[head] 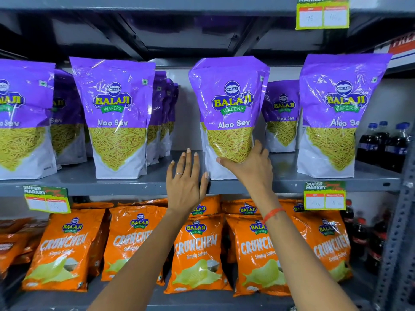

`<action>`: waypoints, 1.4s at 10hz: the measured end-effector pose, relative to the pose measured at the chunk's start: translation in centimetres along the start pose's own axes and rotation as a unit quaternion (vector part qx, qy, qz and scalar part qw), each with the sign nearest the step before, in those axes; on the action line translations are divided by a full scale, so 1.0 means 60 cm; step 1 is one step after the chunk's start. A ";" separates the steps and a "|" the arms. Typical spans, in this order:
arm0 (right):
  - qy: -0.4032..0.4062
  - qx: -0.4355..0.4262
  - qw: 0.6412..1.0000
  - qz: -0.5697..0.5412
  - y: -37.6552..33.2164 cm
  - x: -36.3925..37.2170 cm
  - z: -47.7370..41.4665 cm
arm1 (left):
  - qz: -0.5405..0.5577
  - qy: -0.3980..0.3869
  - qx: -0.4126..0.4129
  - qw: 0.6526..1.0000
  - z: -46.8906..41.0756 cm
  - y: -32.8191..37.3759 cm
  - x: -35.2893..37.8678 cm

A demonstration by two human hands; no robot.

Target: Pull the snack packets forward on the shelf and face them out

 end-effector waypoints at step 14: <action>0.003 -0.079 0.996 -0.049 -0.005 -0.080 -0.005 | 0.013 0.084 -0.016 0.996 -0.020 0.113 -0.071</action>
Point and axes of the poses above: each hand's wrist, its own z-axis away from the middle knuckle, its own x-axis out of the palm, y = z × x, the point moved 4 cm from there along -z, towards the middle knuckle, and after that the axes turned 5 degrees about -z, right-handed, at the moved point
